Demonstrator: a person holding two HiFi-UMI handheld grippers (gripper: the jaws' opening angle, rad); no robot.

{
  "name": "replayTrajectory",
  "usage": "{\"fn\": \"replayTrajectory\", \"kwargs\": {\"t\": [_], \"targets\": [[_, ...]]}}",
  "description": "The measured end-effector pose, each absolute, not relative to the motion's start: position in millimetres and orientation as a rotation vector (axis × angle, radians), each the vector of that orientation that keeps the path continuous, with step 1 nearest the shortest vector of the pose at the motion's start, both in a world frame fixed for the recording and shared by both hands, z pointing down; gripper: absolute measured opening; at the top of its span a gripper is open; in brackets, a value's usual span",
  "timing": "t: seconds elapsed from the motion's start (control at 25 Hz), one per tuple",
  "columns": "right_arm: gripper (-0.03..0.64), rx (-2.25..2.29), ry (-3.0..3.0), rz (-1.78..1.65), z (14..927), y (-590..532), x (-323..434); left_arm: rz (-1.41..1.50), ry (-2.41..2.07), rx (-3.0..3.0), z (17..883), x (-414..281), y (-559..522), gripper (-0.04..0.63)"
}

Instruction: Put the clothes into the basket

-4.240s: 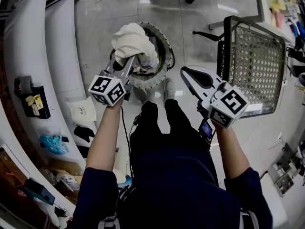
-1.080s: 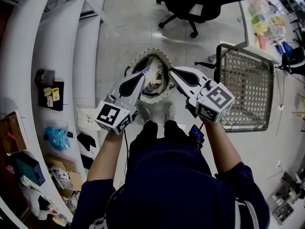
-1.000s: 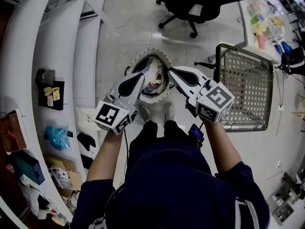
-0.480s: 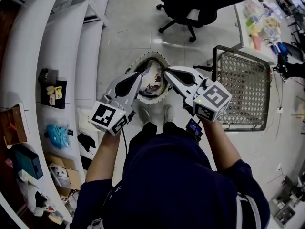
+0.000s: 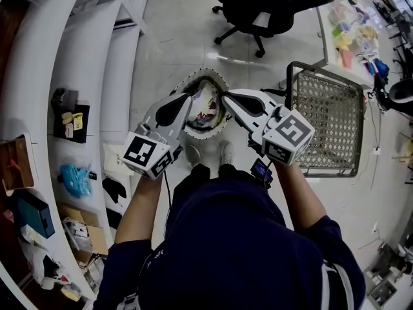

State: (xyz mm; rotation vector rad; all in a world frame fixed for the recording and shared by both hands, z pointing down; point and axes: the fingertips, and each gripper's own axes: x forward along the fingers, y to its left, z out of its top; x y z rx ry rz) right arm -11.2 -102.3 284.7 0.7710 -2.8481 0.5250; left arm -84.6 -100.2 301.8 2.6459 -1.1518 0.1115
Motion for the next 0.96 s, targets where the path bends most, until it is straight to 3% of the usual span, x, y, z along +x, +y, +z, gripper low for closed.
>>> {"fn": "replayTrajectory", "kwargs": {"t": [0.96], "targets": [[0.006,0.735,-2.884,0.504,286.3,-97.0,-6.7,0.134,-1.166,2.623,305.6,-87.4,-94.9,0.002]]}}
